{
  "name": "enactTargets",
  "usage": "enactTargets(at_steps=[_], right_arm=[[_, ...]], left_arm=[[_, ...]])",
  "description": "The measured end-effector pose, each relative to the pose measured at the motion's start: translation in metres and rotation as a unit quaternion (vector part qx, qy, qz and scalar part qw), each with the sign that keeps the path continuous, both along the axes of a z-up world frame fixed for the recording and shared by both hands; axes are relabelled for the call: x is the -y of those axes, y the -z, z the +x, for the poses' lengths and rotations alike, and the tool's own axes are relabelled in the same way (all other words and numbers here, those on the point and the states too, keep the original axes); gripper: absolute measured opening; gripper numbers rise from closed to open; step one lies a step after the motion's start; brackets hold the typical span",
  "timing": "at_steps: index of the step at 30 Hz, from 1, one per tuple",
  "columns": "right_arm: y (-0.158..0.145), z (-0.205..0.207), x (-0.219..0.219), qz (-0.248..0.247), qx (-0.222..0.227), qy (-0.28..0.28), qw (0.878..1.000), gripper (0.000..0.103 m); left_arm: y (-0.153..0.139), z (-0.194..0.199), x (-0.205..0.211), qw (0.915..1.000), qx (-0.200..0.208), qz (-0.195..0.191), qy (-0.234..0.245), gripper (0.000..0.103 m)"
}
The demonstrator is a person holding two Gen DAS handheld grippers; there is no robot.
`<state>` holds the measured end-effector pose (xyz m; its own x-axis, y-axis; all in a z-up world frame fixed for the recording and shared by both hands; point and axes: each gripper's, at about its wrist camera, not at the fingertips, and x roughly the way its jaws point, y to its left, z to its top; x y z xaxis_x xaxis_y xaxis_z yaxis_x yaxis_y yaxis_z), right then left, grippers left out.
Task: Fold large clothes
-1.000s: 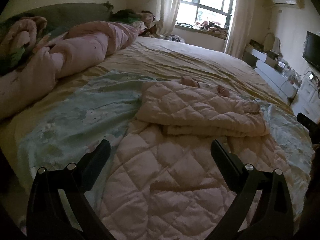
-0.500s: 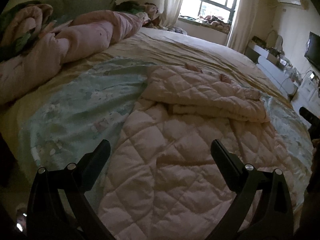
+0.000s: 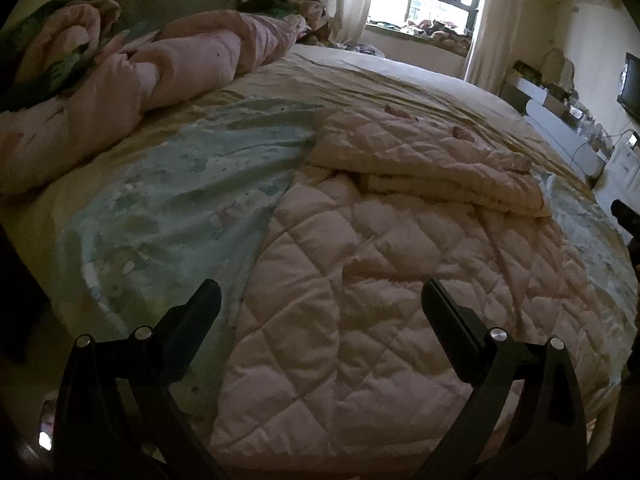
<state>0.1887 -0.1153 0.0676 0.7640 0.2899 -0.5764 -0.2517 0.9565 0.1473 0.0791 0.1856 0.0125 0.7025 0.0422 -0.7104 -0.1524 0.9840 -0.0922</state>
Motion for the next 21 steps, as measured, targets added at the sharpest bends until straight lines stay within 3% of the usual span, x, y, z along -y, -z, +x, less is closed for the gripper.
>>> enactTargets(at_steps=[21], right_arm=[[0.034, -0.026, 0.02, 0.001, -0.041, 0.006, 0.999, 0.099]], left_arm=[[0.032, -0.041, -0.004, 0.9989, -0.044, -0.013, -0.001, 0.094]])
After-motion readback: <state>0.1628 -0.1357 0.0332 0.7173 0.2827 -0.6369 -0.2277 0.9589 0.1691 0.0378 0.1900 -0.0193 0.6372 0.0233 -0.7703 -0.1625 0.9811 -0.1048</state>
